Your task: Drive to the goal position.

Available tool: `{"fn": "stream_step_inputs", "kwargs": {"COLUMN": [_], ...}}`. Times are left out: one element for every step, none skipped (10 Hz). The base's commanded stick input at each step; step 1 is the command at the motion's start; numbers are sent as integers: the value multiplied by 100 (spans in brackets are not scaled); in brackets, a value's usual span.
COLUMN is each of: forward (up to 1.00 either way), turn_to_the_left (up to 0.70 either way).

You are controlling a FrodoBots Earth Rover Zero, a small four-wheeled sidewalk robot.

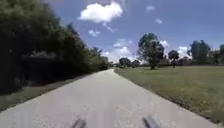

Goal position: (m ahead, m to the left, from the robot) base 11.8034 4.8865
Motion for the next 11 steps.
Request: {"fn": "stream_step_inputs", "kwargs": {"forward": [50, 50, 50, 50, 50, 50, 50, 50, 50, 50, 50], "turn_to_the_left": [0, 0, 0, 0, 0, 0, 0, 0, 0, 0, 0]}}
